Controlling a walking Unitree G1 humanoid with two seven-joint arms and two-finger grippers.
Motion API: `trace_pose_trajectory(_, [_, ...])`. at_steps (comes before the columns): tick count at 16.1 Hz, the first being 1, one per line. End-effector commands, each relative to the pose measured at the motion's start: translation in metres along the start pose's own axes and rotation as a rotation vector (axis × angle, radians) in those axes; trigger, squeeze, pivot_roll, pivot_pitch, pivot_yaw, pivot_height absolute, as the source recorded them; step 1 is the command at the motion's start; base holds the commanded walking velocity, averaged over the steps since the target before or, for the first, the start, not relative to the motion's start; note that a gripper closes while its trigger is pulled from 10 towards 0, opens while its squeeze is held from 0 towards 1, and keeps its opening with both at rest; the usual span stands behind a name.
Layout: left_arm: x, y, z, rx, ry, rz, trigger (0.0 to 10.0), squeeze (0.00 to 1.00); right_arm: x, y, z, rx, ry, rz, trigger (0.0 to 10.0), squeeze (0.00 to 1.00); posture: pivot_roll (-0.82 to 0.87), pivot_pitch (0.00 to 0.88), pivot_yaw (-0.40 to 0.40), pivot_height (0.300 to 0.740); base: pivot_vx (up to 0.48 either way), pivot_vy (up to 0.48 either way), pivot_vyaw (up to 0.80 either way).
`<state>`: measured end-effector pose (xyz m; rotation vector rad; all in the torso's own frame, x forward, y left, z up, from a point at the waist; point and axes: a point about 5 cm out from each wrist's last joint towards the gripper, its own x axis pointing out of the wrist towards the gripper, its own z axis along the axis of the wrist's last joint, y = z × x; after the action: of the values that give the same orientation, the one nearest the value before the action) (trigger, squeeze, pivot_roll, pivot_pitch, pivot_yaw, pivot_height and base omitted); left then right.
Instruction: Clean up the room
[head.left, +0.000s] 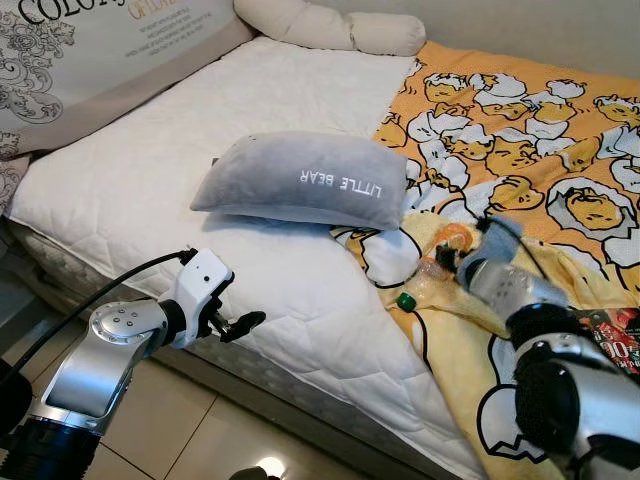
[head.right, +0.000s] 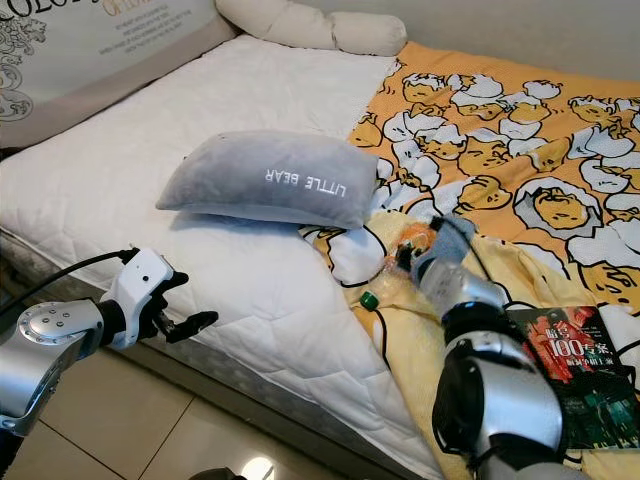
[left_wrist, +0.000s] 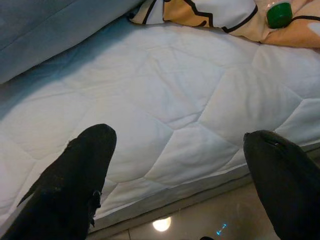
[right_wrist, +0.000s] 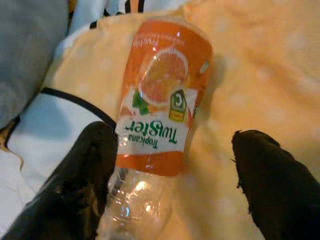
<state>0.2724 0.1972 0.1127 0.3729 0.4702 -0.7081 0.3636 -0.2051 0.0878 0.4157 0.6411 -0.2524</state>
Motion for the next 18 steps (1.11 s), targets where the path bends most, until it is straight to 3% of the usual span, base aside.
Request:
trace_pose_trajectory(1, [0.0,0.001,0.002,0.002,-0.009,0.005,10.0,0.0,0.0,0.002,0.004,0.022,-0.002,0.001,10.0,1.0,0.04,0.0,-0.004,0.74,0.0,0.0,0.0])
trace_pose_trajectory(6, [0.002,0.001,0.004,0.001,-0.016,0.012,10.0,0.0,0.001,0.012,-0.001,0.032,0.028,0.021,10.0,1.0,0.06,0.0,-0.026,0.74,0.0,0.0,0.0])
trace_pose_trajectory(7, [0.0,0.001,0.004,0.005,-0.014,0.016,10.0,0.0,0.002,0.02,-0.005,0.047,0.034,0.044,10.0,0.0,0.08,0.0,-0.029,0.74,0.0,0.0,0.0])
trace_pose_trajectory(8, [-0.001,0.001,0.004,0.008,-0.013,0.018,10.0,0.0,0.002,0.022,-0.006,0.064,0.036,0.057,10.0,0.0,0.08,0.0,-0.03,0.74,0.0,0.0,0.0])
trace_pose_trajectory(14, [-0.016,0.0,0.018,0.044,-0.033,0.031,10.0,0.0,0.005,0.033,-0.023,-0.065,0.042,-0.045,10.0,0.0,0.13,0.0,-0.094,0.74,0.0,0.0,0.0])
trace_pose_trajectory(18, [-0.028,-0.011,0.026,0.049,-0.046,0.009,10.0,0.0,0.004,0.035,-0.02,-0.034,0.006,-0.067,10.0,0.0,0.16,0.041,-0.116,0.74,0.0,0.0,0.0])
